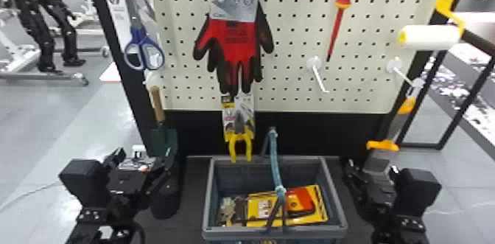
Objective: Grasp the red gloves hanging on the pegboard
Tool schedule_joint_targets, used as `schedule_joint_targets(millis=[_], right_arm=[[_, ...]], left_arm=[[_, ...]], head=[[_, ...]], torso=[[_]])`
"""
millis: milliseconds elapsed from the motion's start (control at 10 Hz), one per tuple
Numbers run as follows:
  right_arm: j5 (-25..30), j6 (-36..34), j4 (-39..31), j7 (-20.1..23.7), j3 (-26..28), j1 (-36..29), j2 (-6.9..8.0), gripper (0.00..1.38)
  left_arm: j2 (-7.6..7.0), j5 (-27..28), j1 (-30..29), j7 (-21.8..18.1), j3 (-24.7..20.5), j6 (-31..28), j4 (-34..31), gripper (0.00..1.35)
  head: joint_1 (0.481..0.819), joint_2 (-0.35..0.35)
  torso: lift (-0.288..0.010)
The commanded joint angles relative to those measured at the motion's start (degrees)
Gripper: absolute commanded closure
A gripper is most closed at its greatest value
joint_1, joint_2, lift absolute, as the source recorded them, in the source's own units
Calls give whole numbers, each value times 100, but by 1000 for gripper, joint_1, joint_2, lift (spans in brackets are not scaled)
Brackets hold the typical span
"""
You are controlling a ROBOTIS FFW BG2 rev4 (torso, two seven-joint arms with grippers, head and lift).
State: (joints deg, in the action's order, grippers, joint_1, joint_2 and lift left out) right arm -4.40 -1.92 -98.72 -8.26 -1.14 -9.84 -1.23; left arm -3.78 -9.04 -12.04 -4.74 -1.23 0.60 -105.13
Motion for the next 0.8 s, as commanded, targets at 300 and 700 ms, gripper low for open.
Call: schedule_joint_targets(millis=[300, 700], right_arm=[[9, 7, -16, 0, 0, 8, 0, 323], [18, 7, -7, 0, 0, 8, 0, 323]], left_arm=[[0, 51, 9, 0, 0, 28, 80, 140], [-9, -133, 35, 0, 106, 90, 36, 140]], head=[[549, 0], [549, 0]], torso=[[-100], [-100]])
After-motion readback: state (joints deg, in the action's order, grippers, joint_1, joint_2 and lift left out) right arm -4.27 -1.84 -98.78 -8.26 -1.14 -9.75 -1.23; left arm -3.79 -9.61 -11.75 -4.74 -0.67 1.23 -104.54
